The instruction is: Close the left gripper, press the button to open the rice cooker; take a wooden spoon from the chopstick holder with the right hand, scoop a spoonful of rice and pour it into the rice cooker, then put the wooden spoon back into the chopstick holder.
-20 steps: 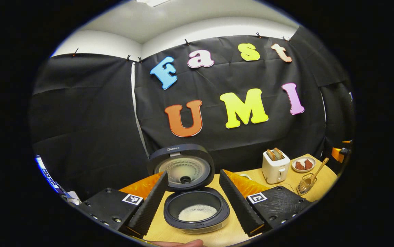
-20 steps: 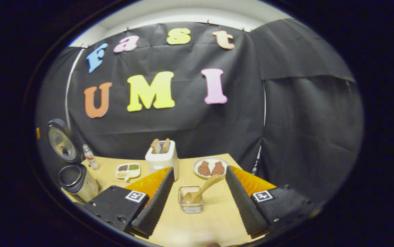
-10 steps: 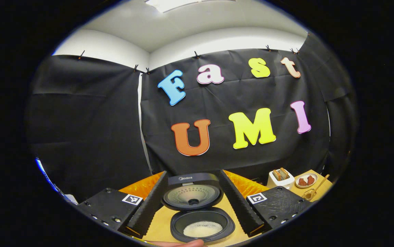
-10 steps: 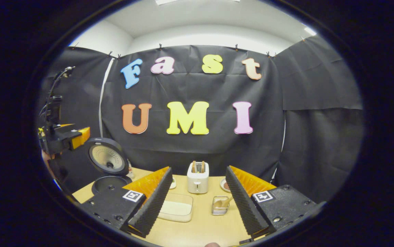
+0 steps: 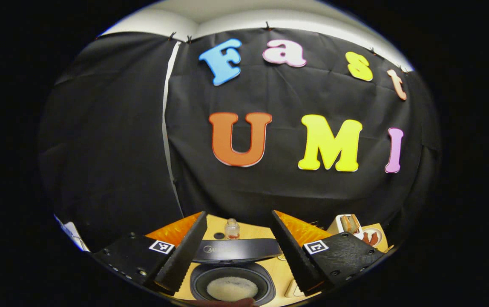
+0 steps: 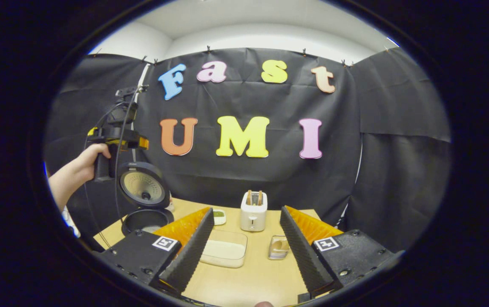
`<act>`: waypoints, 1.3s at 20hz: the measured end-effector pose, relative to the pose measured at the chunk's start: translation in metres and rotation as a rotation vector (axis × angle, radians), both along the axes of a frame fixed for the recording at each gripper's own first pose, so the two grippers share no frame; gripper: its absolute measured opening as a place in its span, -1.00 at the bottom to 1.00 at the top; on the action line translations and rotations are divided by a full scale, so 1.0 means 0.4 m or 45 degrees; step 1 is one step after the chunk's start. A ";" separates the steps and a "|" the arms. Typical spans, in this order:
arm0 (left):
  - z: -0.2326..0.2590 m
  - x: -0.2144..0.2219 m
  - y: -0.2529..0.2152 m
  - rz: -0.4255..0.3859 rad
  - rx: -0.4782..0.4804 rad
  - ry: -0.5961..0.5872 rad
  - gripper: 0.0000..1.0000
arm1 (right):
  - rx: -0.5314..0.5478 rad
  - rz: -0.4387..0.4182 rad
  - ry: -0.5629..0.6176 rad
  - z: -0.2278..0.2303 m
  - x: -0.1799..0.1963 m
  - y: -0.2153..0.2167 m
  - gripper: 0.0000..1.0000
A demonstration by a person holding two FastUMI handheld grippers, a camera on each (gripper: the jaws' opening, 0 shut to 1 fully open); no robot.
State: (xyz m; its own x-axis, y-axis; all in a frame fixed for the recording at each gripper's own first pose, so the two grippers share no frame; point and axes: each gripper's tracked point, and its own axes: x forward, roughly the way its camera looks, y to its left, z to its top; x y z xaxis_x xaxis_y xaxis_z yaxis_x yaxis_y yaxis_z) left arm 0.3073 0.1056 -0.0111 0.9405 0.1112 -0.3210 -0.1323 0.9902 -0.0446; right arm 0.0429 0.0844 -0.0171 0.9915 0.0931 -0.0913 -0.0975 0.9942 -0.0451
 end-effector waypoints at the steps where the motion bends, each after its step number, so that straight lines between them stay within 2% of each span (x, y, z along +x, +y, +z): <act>1: -0.033 0.016 0.014 0.028 -0.001 0.058 0.88 | -0.012 0.003 0.005 -0.003 0.000 0.001 1.00; 4: -0.096 0.027 0.029 0.041 0.003 0.198 0.89 | -0.025 0.015 0.016 -0.005 -0.002 0.010 1.00; 6: -0.112 0.026 0.036 0.042 0.045 0.222 0.91 | -0.021 0.028 0.035 -0.014 0.001 0.017 1.00; 11: -0.160 -0.014 0.016 -0.001 -0.002 0.290 1.00 | 0.015 0.070 0.091 -0.041 0.016 0.037 1.00; 15: -0.270 -0.098 -0.003 -0.003 -0.068 0.404 1.00 | 0.012 0.076 0.112 -0.052 0.025 0.036 1.00; 18: -0.356 -0.147 0.011 0.041 -0.040 0.444 0.99 | 0.003 0.082 0.132 -0.064 0.028 0.035 0.99; 26: -0.493 -0.277 -0.040 0.004 -0.042 0.579 1.00 | -0.009 0.091 0.198 -0.107 0.027 0.041 1.00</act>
State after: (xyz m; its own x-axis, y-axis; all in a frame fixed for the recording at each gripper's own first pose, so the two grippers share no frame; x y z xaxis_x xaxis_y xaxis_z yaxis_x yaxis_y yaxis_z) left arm 0.1964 0.0895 -0.2082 0.7030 0.0969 -0.7046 -0.1488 0.9888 -0.0124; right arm 0.0538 0.1010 -0.0598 0.9562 0.1619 -0.2441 -0.1744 0.9842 -0.0307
